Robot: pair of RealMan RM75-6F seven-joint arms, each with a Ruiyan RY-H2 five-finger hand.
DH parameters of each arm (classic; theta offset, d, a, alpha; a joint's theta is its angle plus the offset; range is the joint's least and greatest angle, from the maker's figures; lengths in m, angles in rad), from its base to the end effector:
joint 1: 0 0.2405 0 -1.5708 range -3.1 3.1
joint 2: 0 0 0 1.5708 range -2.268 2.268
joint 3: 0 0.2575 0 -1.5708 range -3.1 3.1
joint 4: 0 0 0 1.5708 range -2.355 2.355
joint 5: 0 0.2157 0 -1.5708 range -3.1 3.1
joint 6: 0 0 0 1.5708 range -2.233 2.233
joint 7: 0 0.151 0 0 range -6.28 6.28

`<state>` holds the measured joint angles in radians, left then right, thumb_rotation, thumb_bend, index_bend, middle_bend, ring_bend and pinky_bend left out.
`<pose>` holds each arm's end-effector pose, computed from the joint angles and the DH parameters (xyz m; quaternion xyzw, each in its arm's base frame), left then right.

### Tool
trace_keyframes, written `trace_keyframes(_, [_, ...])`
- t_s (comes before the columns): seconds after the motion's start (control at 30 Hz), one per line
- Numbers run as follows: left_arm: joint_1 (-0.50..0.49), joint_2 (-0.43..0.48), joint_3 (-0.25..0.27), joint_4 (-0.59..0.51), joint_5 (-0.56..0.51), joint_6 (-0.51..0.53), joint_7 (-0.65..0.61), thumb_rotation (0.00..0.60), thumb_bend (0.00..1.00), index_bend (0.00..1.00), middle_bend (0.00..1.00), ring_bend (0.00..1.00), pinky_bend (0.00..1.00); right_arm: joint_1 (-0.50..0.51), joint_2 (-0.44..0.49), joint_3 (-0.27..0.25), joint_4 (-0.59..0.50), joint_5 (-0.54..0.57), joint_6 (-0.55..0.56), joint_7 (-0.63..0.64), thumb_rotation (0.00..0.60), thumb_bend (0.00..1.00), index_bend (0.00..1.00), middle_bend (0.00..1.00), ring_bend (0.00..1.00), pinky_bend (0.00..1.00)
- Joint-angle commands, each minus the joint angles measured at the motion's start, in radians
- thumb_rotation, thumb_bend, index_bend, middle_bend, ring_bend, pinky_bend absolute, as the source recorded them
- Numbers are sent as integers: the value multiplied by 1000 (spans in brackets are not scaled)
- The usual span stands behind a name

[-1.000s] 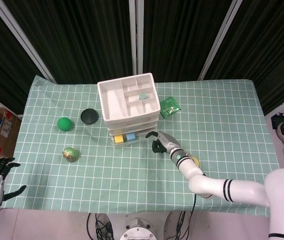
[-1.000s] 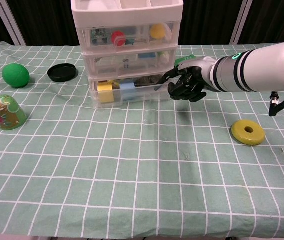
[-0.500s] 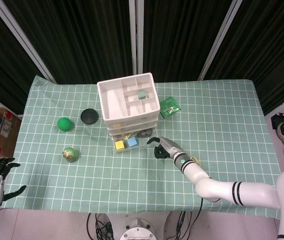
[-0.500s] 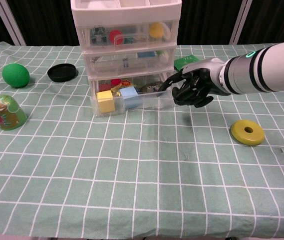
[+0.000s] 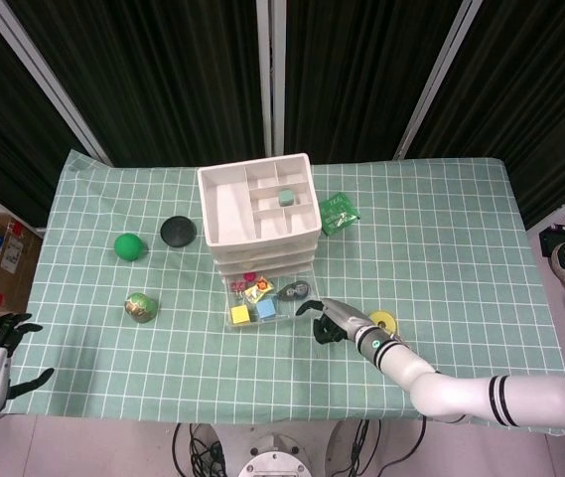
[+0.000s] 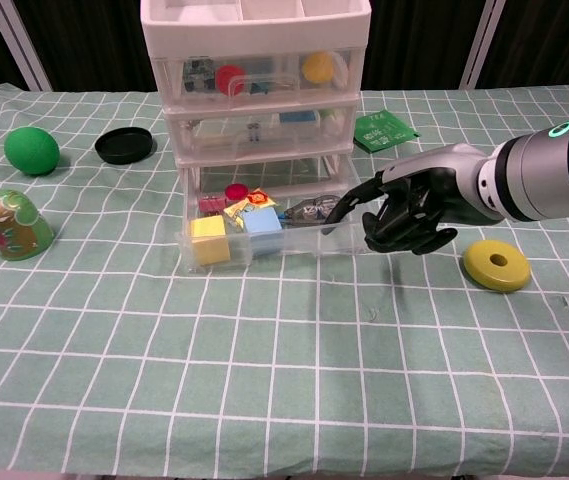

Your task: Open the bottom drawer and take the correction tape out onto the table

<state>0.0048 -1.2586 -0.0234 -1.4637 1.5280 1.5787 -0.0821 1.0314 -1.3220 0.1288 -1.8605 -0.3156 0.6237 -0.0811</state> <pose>-0.3379 0.1542 0.1297 -0.5562 -0.4090 -0.4088 0.5969 -0.1016 -0.3097 -0.0313 0.6191 -0.7201 0.2354 0.2068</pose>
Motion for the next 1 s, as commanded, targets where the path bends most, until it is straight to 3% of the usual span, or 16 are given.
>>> trace_keyframes(0.03, [0, 0, 0, 1, 0, 0, -1, 600, 0, 334, 218, 153, 187, -5, 6, -7, -11, -31, 29, -2, 600, 761, 229, 834, 929, 1000])
trace_keyframes(0.17, [2, 0, 0, 3, 0, 4, -5, 600, 0, 334, 218, 153, 187, -21, 20, -13, -39, -118, 102, -27, 600, 521, 107, 834, 926, 1000])
trace_keyframes(0.27, [5, 1, 0, 5, 0, 8, -8, 600, 0, 334, 218, 153, 187, -24, 32, -22, -61, -183, 180, -78, 600, 412, 81, 833, 927, 1000])
trace_keyframes(0.4, [8, -1, 0, 5, 4, 16, -10, 600, 0, 333, 218, 153, 186, 3, 21, -31, -68, -227, 285, -191, 600, 383, 97, 836, 941, 1000])
trace_keyframes(0.53, [13, -2, 3, 3, 8, 24, -10, 600, 0, 333, 218, 153, 187, 56, -48, -36, -34, -188, 382, -344, 600, 377, 206, 857, 964, 1000])
trace_keyframes(0.7, [21, -2, 6, 6, 7, 32, -15, 600, 0, 333, 218, 153, 186, 111, -134, -24, 25, -96, 435, -468, 600, 302, 285, 880, 983, 1000])
trace_keyframes(1.0, [27, -10, 7, 25, 4, 32, -32, 600, 0, 333, 218, 152, 186, 159, -259, -23, 136, -42, 522, -650, 600, 206, 319, 895, 991, 1000])
